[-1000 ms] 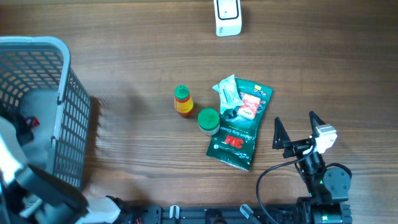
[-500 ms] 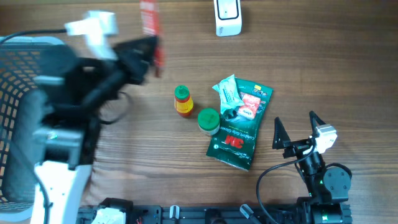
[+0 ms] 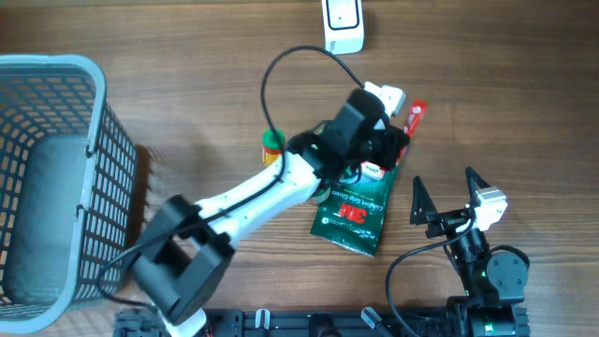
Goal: Scan the item barcode
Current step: 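Carry the Nescafe stick forward and drop it right of the packets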
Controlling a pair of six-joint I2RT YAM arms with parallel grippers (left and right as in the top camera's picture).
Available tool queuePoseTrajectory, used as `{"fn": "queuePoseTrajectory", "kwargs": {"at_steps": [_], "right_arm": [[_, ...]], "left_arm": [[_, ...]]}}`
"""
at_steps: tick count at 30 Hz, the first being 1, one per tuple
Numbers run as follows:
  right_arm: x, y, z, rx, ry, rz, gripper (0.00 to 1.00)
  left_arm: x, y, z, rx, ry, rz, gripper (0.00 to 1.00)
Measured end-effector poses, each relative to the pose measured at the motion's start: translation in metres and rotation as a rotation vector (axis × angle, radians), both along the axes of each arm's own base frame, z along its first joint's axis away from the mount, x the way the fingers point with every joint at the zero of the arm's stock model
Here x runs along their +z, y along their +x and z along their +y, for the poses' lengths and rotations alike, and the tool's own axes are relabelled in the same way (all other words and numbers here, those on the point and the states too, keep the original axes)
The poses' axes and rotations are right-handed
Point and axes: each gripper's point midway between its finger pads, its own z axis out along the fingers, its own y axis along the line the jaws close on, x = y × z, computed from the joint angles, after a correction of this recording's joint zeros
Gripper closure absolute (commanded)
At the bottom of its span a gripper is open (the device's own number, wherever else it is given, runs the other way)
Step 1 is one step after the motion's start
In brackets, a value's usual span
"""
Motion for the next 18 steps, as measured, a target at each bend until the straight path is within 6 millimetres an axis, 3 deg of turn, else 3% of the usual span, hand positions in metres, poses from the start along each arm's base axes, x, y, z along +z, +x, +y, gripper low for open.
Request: {"fn": "queuePoseTrajectory", "kwargs": {"at_steps": [4, 7, 12, 18], "right_arm": [[0.000, 0.000, 0.000, 0.000, 0.000, 0.000, 0.00], [0.000, 0.000, 0.000, 0.000, 0.000, 0.000, 0.00], [0.000, 0.000, 0.000, 0.000, 0.000, 0.000, 0.00], [0.000, 0.000, 0.000, 0.000, 0.000, 0.000, 0.00]], "left_arm": [[-0.047, -0.003, -0.007, 0.083, 0.027, 0.152, 0.96], [-0.073, -0.005, -0.006, 0.157, 0.036, 0.266, 0.89], [-0.075, -0.016, -0.014, 0.162, 0.029, 0.306, 0.80], [-0.075, -0.016, -0.013, 0.170, 0.028, 0.316, 0.83]]}}
